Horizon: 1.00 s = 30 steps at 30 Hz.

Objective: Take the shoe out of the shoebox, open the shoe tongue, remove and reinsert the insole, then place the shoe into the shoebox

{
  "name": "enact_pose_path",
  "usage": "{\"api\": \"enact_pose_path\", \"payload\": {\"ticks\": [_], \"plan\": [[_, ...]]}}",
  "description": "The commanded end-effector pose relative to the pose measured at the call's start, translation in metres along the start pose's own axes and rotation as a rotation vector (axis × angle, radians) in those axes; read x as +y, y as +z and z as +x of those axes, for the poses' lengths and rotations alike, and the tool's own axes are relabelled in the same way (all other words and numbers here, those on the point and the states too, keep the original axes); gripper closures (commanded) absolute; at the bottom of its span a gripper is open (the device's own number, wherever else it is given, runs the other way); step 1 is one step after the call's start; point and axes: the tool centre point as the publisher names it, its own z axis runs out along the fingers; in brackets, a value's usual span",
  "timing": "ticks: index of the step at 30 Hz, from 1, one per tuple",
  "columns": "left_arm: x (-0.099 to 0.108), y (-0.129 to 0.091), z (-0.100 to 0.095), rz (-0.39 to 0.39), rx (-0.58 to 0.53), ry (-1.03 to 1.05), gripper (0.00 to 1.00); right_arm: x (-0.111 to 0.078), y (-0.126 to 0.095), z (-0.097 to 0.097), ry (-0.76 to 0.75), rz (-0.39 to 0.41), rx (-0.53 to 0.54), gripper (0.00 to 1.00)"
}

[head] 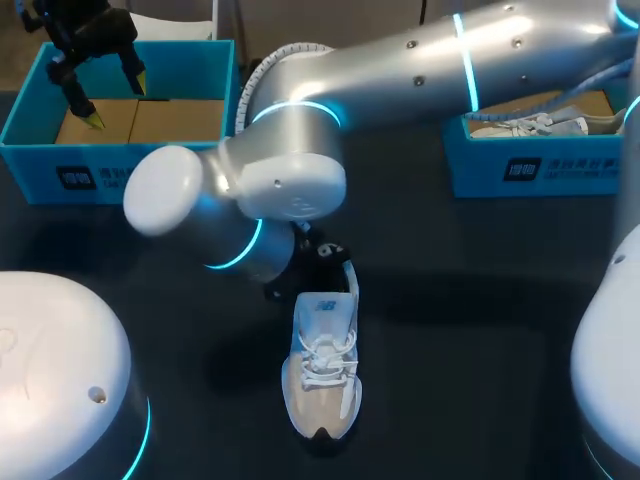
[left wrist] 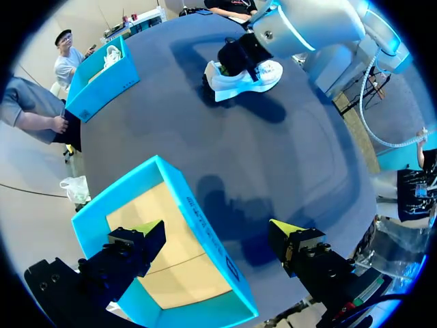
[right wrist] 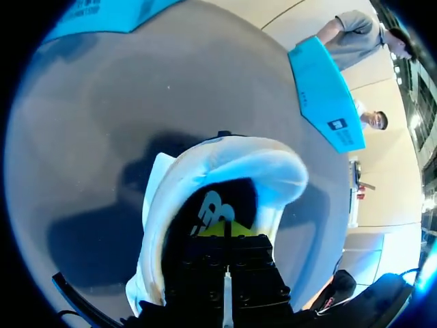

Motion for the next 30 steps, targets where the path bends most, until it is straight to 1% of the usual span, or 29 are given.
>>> {"api": "enact_pose_path", "payload": {"ticks": [1, 6, 9, 14, 16, 19, 21, 24, 27, 30], "plan": [[0.000, 0.000, 0.001, -0.002, 0.001, 0.000, 0.00, -0.003, 0.000, 0.008, 0.583, -0.005, -0.003, 1.00], [0.000, 0.000, 0.001, -0.002, 0.001, 0.000, 0.00, -0.001, -0.022, 0.003, 0.586, -0.041, -0.050, 1.00], [0.000, 0.000, 0.001, -0.002, 0.001, 0.000, 0.00, -0.001, -0.026, 0.000, 0.584, -0.043, -0.081, 1.00], [0.000, 0.000, 0.001, -0.002, 0.001, 0.000, 0.00, -0.002, -0.013, -0.006, 0.590, -0.038, -0.078, 1.00], [0.000, 0.000, 0.001, -0.002, 0.001, 0.000, 0.00, -0.001, -0.003, -0.007, 0.592, -0.029, -0.077, 1.00], [0.000, 0.000, 0.001, -0.002, 0.001, 0.000, 0.00, 0.001, 0.008, -0.005, 0.595, -0.019, -0.071, 1.00], [0.000, 0.000, 0.001, -0.002, 0.001, 0.000, 0.00, 0.002, 0.016, -0.003, 0.591, 0.001, -0.070, 1.00], [0.000, 0.000, 0.001, -0.002, 0.001, 0.000, 0.00, 0.004, 0.026, 0.002, 0.587, 0.020, -0.043, 1.00], [0.000, 0.000, 0.001, -0.002, 0.001, 0.000, 0.00, 0.007, 0.026, 0.011, 0.575, 0.017, -0.014, 1.00], [0.000, 0.000, 0.001, -0.002, 0.001, 0.000, 0.00, 0.009, 0.010, 0.018, 0.562, -0.018, -0.005, 1.00]]}}
